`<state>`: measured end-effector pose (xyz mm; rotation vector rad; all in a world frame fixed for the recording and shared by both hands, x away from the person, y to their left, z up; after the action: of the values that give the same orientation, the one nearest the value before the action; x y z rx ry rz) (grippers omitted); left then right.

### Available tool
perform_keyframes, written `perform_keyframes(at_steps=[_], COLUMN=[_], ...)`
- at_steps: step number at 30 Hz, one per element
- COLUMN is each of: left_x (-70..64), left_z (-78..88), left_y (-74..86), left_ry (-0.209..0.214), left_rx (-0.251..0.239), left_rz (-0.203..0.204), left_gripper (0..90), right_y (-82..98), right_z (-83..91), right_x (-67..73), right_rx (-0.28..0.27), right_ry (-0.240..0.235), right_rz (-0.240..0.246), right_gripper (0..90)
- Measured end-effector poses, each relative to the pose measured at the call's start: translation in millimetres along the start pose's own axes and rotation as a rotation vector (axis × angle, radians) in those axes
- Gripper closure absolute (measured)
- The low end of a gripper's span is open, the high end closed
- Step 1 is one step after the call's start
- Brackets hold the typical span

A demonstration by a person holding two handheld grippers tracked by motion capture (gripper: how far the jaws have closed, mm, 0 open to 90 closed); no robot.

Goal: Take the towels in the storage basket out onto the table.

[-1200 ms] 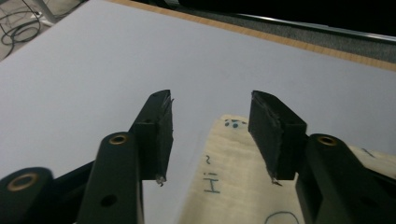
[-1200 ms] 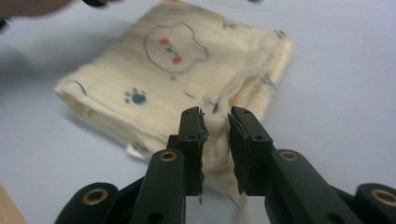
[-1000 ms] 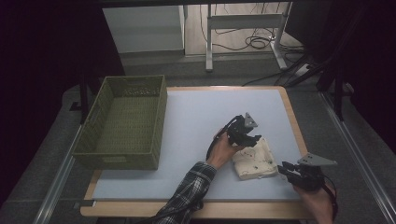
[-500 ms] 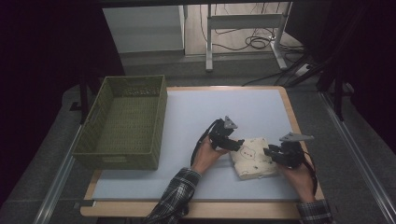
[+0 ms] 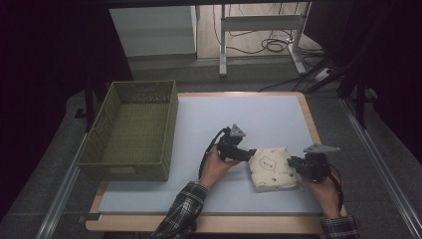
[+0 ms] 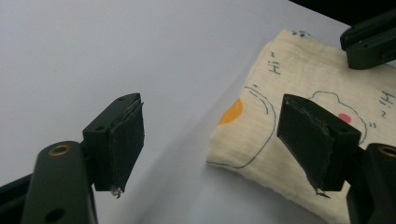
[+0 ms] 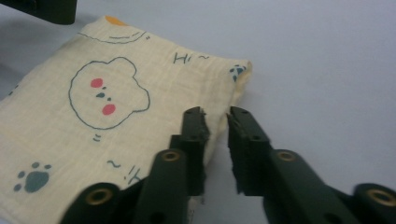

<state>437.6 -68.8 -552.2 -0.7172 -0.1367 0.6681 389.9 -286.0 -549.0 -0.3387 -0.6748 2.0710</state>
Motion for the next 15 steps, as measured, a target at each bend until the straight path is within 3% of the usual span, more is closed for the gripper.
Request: perform_keyframes(at_steps=[4,8,15], left_x=[1.2,1.3,7.4], left_z=[-0.8,-3.3,-18.1], left_y=[1.5,2.9,12.3], left_ry=[0.013,0.028,0.008], left_rx=[0.012,0.021,0.069], left_rz=[0.003,0.008,0.008], left_gripper=[29.6,34.2,38.4], right_y=[5.3,16.4,35.3], right_z=[16.3,28.7,21.7], right_x=[10.6,21.3,21.6], right_rx=[-0.002,0.017,0.056], right_ry=[-0.01,-0.016,-0.014], right_rz=[0.025,0.041,0.008], right_gripper=[65.1,64.1,59.7])
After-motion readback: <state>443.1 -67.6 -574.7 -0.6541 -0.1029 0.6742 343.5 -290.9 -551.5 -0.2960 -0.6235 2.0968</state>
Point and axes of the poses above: each handheld gripper's, and its own axes: z roughly backward along the jaws, y roughly out of its underside, x roughly to its left, the point moved 7 cm from there along -z, roughly forward along the jaws, and after that the axes turned 13 degrees about x, right-handed, at the moved point
